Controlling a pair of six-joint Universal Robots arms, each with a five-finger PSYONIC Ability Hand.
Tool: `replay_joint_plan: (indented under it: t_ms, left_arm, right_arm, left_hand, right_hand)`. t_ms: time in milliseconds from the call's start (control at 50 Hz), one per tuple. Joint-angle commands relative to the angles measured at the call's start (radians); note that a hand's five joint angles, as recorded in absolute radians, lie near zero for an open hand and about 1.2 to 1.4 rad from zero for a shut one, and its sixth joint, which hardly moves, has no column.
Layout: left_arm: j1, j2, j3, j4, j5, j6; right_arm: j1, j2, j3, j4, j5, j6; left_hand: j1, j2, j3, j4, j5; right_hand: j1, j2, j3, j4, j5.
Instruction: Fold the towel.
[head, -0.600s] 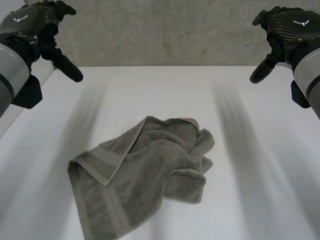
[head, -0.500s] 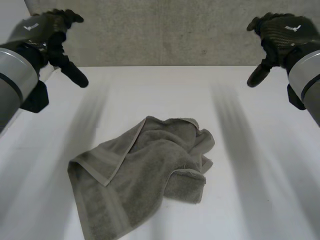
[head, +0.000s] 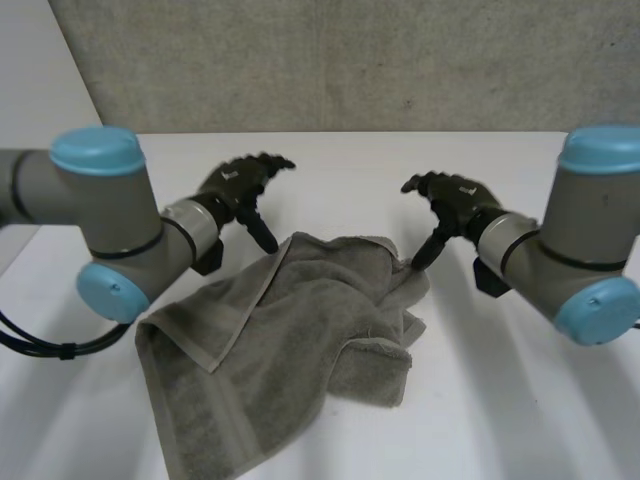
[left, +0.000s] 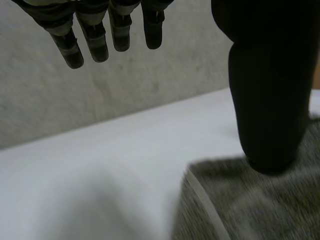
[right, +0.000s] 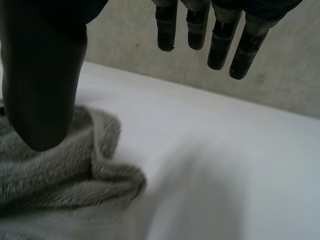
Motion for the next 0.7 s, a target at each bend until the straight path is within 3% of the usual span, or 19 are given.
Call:
replay_joint_plan:
  t_ms: [20,120,160,220,260,280,300,340,420,440,500,560,600,620,680,700]
  left_arm:
    - [0.000,-0.135,0.037,-0.002,0.062,0.002]
    - [0.000,-0.189,0.043,0.001,0.062,0.008]
    - [0.000,-0.200,0.048,0.001,0.061,0.019]
    - [0.000,-0.214,0.052,0.001,0.055,0.048]
    - [0.000,-0.215,0.052,0.001,0.052,0.075]
    - [0.000,-0.215,0.052,0.001,0.052,0.075]
    - [0.000,-0.214,0.052,0.000,0.044,0.081]
    - [0.000,-0.209,0.052,0.000,0.032,0.083]
    - [0.000,-0.186,0.037,-0.006,-0.049,0.078]
    - [0.000,-0.186,0.037,-0.006,-0.050,0.078]
    - [-0.001,-0.160,0.005,-0.006,-0.109,0.078]
    - [-0.003,-0.146,-0.011,-0.005,-0.125,0.081]
    - [-0.007,-0.110,-0.044,-0.003,-0.154,0.081]
    - [-0.007,-0.110,-0.044,-0.003,-0.154,0.081]
    - [-0.007,-0.016,-0.098,0.006,-0.200,0.083]
    - [-0.007,-0.016,-0.098,0.006,-0.200,0.083]
  right_arm:
    - [0.046,0.124,-0.037,-0.040,-0.006,0.002]
    - [0.071,0.179,-0.063,-0.041,0.003,-0.001]
    - [0.077,0.194,-0.075,-0.041,0.003,-0.004]
    - [0.080,0.196,-0.077,-0.041,0.000,-0.007]
    - [0.089,0.188,-0.078,-0.040,-0.005,-0.012]
    - [0.089,0.188,-0.078,-0.040,-0.005,-0.012]
    - [0.091,0.172,-0.077,-0.038,-0.006,-0.012]
    - [0.091,0.144,-0.066,-0.040,-0.011,-0.012]
    - [0.081,-0.073,0.058,-0.031,-0.058,-0.071]
    - [0.081,-0.074,0.058,-0.031,-0.058,-0.072]
    - [0.075,-0.264,0.208,-0.008,-0.147,-0.235]
    - [0.074,-0.354,0.283,0.030,-0.173,-0.349]
    - [0.068,-0.387,0.313,0.049,-0.172,-0.410]
    - [0.068,-0.387,0.313,0.049,-0.172,-0.411]
    - [0.045,-0.410,0.325,0.127,-0.140,-0.570]
    - [0.045,-0.410,0.325,0.127,-0.140,-0.570]
  left_hand:
    - [0.033,0.039,0.038,0.039,0.015]
    - [0.054,0.060,0.058,0.059,0.036]
    - [0.071,0.077,0.076,0.077,0.053]
    - [0.080,0.086,0.085,0.086,0.062]
    - [0.089,0.095,0.093,0.094,0.071]
    - [0.089,0.095,0.093,0.094,0.071]
    - [0.092,0.098,0.096,0.097,0.074]
    - [0.092,0.098,0.096,0.097,0.074]
    - [0.092,0.098,0.096,0.097,0.074]
    - [0.092,0.098,0.096,0.097,0.074]
    - [0.118,0.124,0.123,0.123,0.100]
    - [0.177,0.183,0.182,0.182,0.159]
    - [0.428,0.434,0.433,0.433,0.410]
    - [0.430,0.436,0.434,0.435,0.412]
    - [0.915,0.921,0.920,0.921,0.897]
    - [0.917,0.923,0.921,0.922,0.899]
  right_hand:
    - [-0.060,-0.073,-0.067,-0.087,-0.062]
    - [0.033,0.019,0.025,0.006,0.031]
    - [0.223,0.209,0.215,0.196,0.220]
    - [0.323,0.310,0.316,0.297,0.321]
    - [0.872,0.858,0.865,0.845,0.870]
    - [0.875,0.862,0.868,0.848,0.873]
    - [1.159,1.146,1.152,1.132,1.157]
    - [1.162,1.149,1.155,1.135,1.160]
    - [1.162,1.149,1.155,1.135,1.160]
    - [1.162,1.149,1.155,1.135,1.160]
    - [1.162,1.149,1.155,1.135,1.160]
    - [1.162,1.149,1.155,1.135,1.160]
    - [1.162,1.149,1.155,1.135,1.160]
    - [1.162,1.149,1.155,1.135,1.160]
    - [1.162,1.149,1.155,1.135,1.160]
    - [1.162,1.149,1.155,1.135,1.160]
